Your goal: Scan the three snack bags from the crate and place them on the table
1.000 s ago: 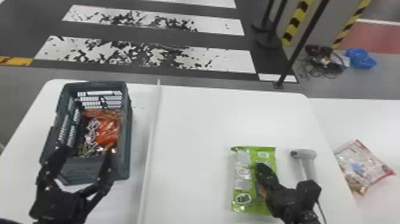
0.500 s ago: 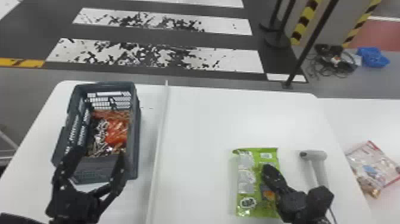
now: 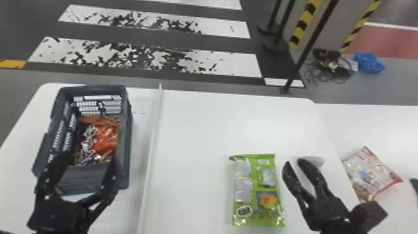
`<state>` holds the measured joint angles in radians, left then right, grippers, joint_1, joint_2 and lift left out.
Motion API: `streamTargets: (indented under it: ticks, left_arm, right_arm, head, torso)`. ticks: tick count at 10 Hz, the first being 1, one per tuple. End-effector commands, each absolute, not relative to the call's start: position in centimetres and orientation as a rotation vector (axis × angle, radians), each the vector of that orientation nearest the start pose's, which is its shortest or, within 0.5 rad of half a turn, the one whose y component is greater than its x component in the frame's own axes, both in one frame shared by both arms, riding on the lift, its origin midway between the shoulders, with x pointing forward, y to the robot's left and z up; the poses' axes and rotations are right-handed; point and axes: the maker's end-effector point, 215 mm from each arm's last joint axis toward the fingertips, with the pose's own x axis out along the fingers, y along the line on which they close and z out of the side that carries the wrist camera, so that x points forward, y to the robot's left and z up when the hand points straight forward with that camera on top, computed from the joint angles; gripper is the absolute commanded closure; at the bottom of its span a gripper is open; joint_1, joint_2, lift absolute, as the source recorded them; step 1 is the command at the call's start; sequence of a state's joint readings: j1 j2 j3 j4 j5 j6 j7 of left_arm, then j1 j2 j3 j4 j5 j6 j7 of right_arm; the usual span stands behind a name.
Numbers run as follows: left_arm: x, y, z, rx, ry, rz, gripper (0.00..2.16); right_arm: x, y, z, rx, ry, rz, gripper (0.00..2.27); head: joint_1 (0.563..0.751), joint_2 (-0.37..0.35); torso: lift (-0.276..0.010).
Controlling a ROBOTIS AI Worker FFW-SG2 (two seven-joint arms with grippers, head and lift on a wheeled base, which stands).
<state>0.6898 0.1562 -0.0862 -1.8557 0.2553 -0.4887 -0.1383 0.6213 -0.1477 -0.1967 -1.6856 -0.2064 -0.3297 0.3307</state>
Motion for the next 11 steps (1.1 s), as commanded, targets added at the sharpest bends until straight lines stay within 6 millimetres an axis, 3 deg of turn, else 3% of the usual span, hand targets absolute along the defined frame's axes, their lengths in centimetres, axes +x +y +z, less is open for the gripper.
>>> streamTargets:
  ticks: [1,4,6,9,10,11]
  left_arm:
    - [35.2,19.7,-36.7,-0.169,-0.066,-0.193,0.08]
    - [35.1,19.6,-37.1,-0.174,-0.035,-0.181,0.08]
    - [34.9,19.6,-37.1,-0.175,-0.035,-0.181,0.08]
    - [34.6,19.5,-37.1,-0.173,-0.031,-0.186,0.08]
    - [34.5,19.5,-37.2,-0.172,-0.028,-0.188,0.08]
    - [34.5,19.5,-37.1,-0.172,-0.032,-0.189,0.08]
  right_arm:
    - [36.0,-34.3,-46.5,-0.039,0.190,0.099,0.03]
    - [36.5,-41.6,-50.3,-0.080,0.342,0.014,0.04]
    - [36.8,-44.0,-54.1,-0.062,0.463,0.026,0.04]
    - [37.3,-45.7,-57.6,-0.045,0.552,0.047,0.07]
    - [37.3,-45.7,-58.7,-0.019,0.590,0.057,0.21]
    - [37.3,-45.7,-59.4,-0.017,0.616,0.059,0.63]
  head:
    - [0.695,-0.172]
    - [0.695,-0.262]
    - [0.695,-0.340]
    - [0.695,-0.350]
    - [0.695,-0.350]
    - [0.695,-0.350]
  torso:
    - [-0.037]
    - [-0.037]
    - [-0.037]
    - [-0.037]
    - [-0.037]
    - [-0.037]
